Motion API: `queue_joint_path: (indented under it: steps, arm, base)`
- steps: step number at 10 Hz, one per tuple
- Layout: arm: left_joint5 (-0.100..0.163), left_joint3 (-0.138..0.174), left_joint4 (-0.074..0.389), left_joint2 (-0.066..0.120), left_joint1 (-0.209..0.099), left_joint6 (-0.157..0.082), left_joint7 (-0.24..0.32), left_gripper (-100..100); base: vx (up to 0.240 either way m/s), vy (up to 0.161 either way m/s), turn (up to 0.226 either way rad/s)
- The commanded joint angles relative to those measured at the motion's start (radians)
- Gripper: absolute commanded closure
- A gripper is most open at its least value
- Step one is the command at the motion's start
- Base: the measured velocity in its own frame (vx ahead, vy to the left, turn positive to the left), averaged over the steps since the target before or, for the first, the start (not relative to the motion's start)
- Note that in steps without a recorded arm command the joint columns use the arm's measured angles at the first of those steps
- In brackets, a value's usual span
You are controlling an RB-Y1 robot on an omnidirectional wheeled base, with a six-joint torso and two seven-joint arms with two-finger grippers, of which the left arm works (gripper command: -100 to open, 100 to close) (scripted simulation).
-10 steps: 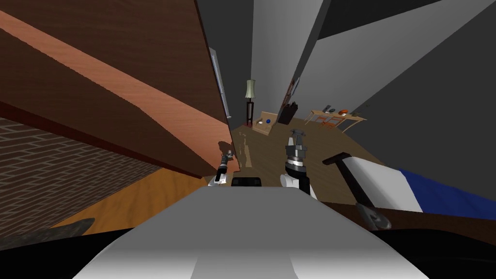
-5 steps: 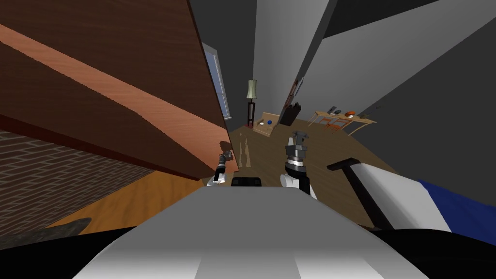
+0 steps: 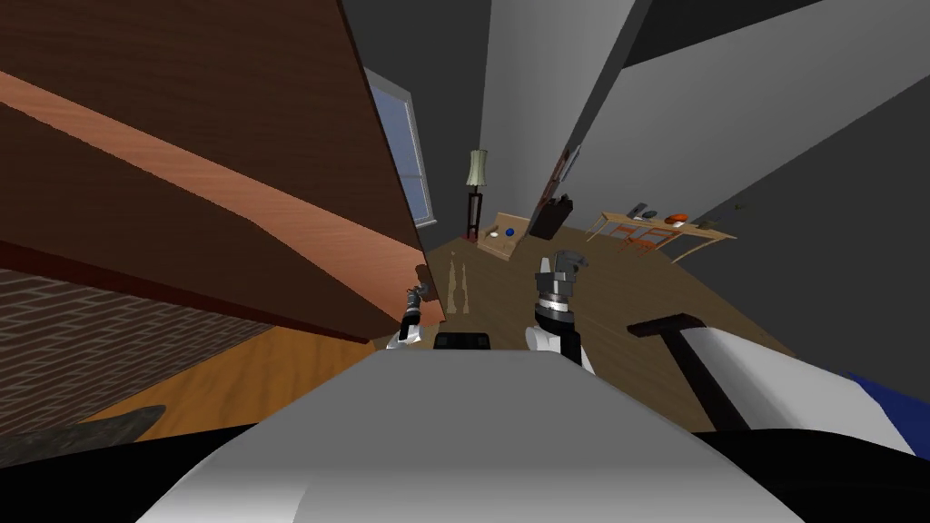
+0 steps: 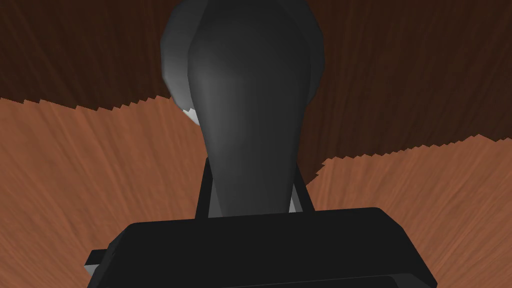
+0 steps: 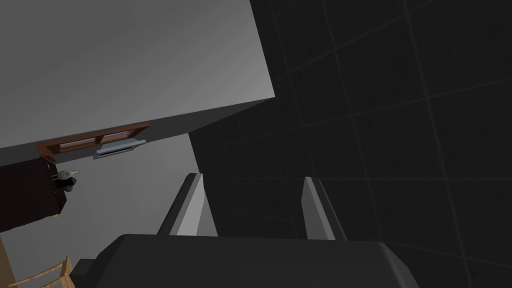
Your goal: Push the door open
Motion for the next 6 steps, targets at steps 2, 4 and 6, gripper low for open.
queue_joint_path:
  steps: [2,4,6]
  arm:
    - [0.012,0.027,-0.005,-0.008,-0.005,-0.002,-0.008,100]
    - [0.014,0.032,-0.003,-0.006,0.004,0.001,-0.008,100]
    - [0.029,0.059,-0.006,0.007,0.004,-0.002,-0.017,100]
  base:
    - [0.195,-0.064,0.066]
    - [0.159,-0.051,0.048]
    - [0.171,-0.048,0.054]
